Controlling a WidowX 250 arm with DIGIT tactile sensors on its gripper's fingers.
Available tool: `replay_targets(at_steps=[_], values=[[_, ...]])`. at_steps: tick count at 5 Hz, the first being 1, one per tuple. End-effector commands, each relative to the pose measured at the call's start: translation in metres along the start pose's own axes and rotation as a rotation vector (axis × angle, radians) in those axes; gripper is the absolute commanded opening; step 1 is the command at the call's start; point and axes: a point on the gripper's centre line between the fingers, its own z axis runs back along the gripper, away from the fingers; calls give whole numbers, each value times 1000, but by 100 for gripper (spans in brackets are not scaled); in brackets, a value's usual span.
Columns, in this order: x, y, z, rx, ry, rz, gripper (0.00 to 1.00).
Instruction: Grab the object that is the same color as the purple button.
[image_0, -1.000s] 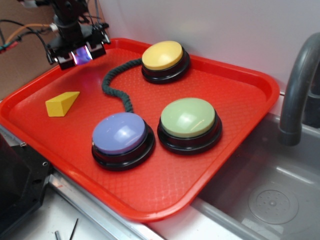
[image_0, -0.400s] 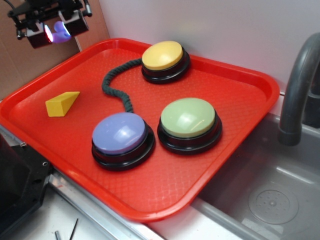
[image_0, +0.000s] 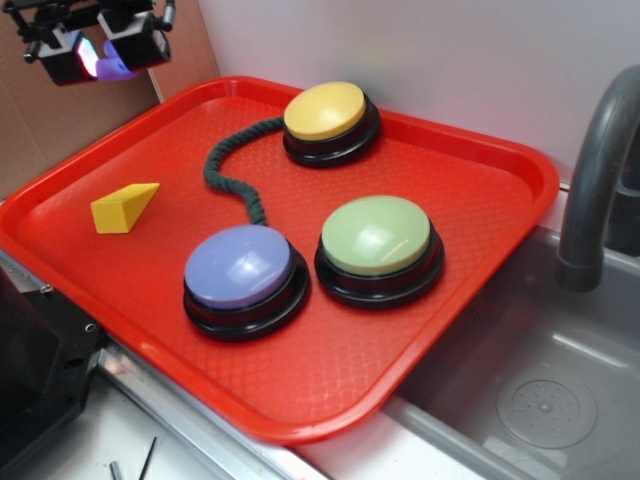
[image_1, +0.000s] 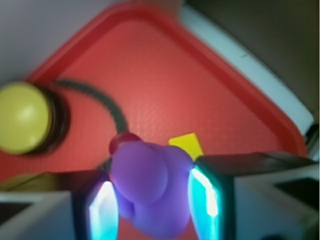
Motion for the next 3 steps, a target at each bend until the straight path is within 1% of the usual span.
replay_targets(at_steps=[1, 2, 3], values=[[-1, -19, 17, -27, 29, -339, 0], [-17, -24, 21, -30, 22, -429, 0], [-22, -24, 24, -55, 24, -442, 0]])
